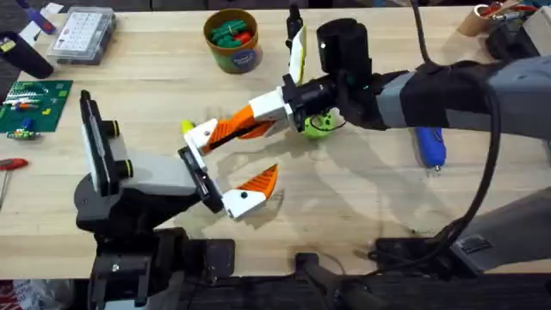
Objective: Pick up the gripper from the table and insert it into the empty holder that is missing its gripper. Then pick up a screw, insert it into the mounting hole, and use the screwdriver to tighten it. Finally, clean up the table by picking up the vegetable and placing it into the bucket.
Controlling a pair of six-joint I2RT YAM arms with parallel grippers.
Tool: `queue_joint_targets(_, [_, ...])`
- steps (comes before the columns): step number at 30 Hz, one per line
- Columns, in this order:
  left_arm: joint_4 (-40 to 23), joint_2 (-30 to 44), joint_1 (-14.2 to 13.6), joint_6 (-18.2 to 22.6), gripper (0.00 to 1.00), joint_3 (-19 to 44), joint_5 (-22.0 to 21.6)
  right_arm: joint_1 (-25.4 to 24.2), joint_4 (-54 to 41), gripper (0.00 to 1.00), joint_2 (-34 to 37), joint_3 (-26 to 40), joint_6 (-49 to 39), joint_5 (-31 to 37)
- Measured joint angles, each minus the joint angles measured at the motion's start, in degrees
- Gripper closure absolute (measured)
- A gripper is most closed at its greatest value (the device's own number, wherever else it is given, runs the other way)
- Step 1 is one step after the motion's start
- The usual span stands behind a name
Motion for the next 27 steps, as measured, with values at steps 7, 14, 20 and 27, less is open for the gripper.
queue_joint_targets(7, [0.0,0.0,0.0,-0.02,0.012,0.0,0.12,0.0,0.31,0.996,-0.09,-0.31,0.82,0.13])
queue_joint_targets(14, [-0.02,0.0,0.0,-0.02,0.012,0.0,0.14,0.0,0.31,0.996,-0.09,-0.31,1.0,0.13])
queue_joint_targets(20, [-0.39,0.01,-0.48,0.37,0.012,0.08,2.34,1.7,0.02,0.576,-0.09,-0.52,1.44,1.12])
queue_joint_targets(27, [-0.61,0.0,-0.68,0.48,0.012,0.09,3.81,3.02,0.03,0.014,-0.09,-0.65,1.78,1.63])
